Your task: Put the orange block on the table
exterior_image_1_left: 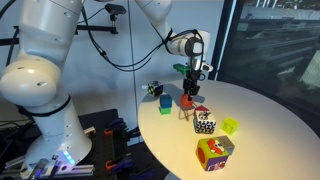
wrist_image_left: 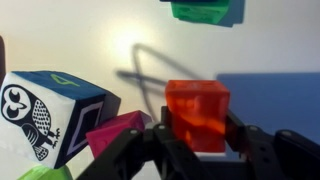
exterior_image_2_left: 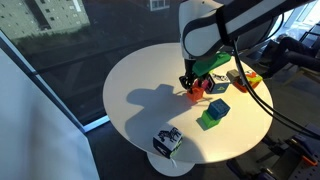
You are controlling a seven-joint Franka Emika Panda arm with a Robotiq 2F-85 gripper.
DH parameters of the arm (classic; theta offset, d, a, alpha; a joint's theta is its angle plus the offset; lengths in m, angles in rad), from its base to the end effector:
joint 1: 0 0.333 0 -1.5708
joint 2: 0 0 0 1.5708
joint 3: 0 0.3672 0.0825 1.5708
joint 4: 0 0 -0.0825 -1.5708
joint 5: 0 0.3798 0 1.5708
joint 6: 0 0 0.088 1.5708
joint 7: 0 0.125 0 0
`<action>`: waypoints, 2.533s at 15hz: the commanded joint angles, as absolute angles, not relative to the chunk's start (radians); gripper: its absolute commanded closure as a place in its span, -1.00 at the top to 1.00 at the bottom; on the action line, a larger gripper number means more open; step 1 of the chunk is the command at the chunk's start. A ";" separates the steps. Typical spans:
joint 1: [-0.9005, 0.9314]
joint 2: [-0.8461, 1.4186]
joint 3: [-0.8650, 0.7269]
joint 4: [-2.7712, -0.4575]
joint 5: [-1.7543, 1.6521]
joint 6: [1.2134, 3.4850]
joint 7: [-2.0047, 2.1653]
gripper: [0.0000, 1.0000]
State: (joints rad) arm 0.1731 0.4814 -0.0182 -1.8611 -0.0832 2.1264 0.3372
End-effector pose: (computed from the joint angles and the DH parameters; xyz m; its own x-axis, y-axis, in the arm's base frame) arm 0.6253 0.0934 0.2738 0.9735 -0.1394 -0.1814 -0.1157 -0.9840 0.1356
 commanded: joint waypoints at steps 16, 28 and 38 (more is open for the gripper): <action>0.139 0.322 -0.014 -1.899 -0.079 1.902 0.337 1.00; 0.072 0.054 -0.014 -2.054 -0.092 1.728 0.282 1.00; 0.015 -0.173 -0.013 -2.157 -0.085 1.678 0.221 1.00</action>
